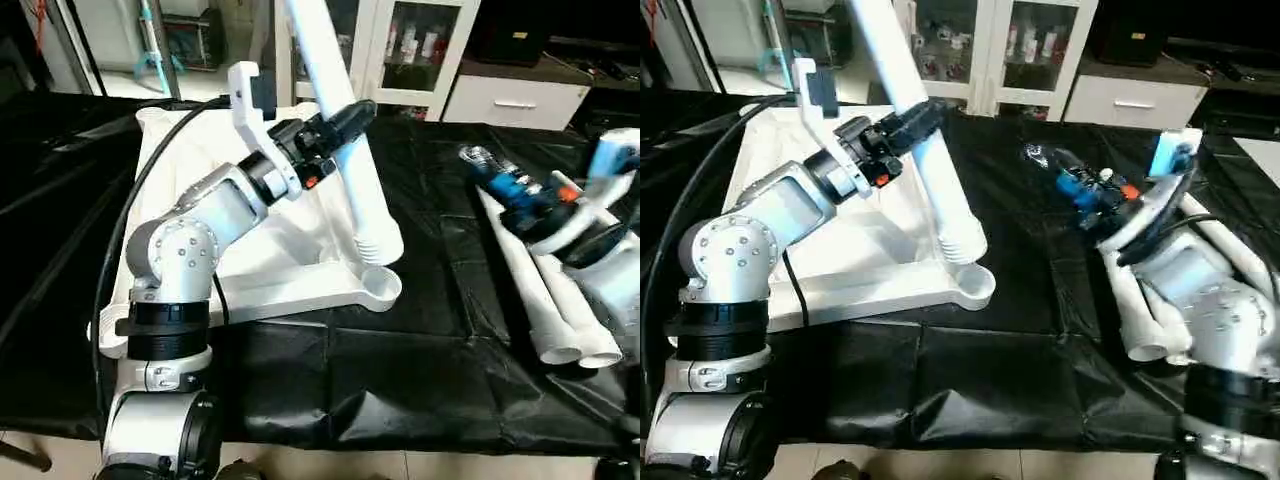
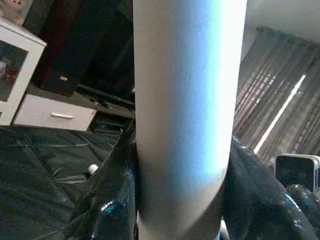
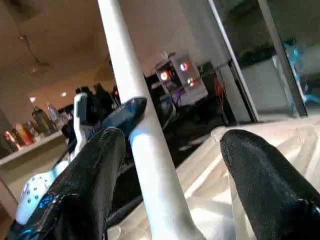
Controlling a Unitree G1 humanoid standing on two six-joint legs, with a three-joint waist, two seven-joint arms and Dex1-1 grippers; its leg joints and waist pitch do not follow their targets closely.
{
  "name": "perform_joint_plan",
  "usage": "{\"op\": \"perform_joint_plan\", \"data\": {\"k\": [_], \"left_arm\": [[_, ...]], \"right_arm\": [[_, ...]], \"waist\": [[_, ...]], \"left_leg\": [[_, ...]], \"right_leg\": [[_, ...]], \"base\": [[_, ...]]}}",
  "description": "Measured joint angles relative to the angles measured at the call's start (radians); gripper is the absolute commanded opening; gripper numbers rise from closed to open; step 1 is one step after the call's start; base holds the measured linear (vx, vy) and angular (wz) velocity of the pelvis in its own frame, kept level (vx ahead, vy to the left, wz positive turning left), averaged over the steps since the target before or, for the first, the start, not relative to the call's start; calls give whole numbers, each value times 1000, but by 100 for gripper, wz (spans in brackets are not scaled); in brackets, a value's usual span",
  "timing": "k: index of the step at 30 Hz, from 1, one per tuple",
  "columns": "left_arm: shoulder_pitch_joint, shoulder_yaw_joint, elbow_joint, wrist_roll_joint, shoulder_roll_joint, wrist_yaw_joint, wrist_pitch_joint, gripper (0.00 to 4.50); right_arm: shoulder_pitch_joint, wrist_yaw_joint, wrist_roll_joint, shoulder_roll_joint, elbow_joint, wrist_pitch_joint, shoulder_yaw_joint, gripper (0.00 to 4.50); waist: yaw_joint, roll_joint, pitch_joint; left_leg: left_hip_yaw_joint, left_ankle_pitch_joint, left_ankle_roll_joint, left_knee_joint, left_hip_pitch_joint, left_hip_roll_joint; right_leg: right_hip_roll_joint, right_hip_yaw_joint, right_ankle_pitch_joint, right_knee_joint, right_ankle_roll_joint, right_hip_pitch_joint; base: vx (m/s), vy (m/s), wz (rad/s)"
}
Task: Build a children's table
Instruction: Pick table leg
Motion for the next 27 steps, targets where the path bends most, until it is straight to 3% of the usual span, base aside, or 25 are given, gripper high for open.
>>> {"op": "perform_joint_plan", "data": {"k": [4, 9, 11, 18, 21, 27], "left_arm": [[0, -3, 0, -1, 1, 0, 8, 186], [13, -55, -50, -12, 39, -92, 9, 186], [15, -77, -63, -22, 47, -127, 11, 185], [26, -136, -93, -44, 112, -274, 41, 185], [26, -162, -110, -66, 132, -332, 51, 185], [25, -208, -110, -68, 149, -399, 52, 185]], "right_arm": [[0, 0, -3, -8, -6, 14, 23, 340], [1, 39, -59, -37, -45, 12, 124, 340], [1, 62, -62, -40, -51, 14, 141, 340], [-18, 235, -117, -161, -55, 16, 223, 340], [-20, 305, -162, -211, -56, -3, 285, 340], [-23, 384, -191, -221, -59, -4, 344, 340]], "waist": [[1, 0, 0], [2, 0, 0], [3, 0, 0], [13, 0, 0], [15, 0, 0], [15, 0, 0]], "left_leg": [[0, 0, 0, 0, 0, 0], [0, 0, 0, 0, -1, 0], [0, 0, 0, 0, -1, 0], [0, 0, 0, 0, 0, 0], [0, 0, 0, 0, 0, 0], [0, 0, 0, 1, 0, 0]], "right_leg": [[0, 0, 0, 0, 0, 0], [0, 0, 0, 0, 2, -1], [0, 0, 0, 0, 2, -1], [-1, 0, 0, 0, 2, 0], [-1, 0, 0, 0, 2, 0], [-1, 0, 1, 0, 1, 0]], "base": [[0, 0, 0], [0, 0, 0], [0, 0, 0], [0, 0, 0], [0, 0, 0], [0, 0, 0]]}}
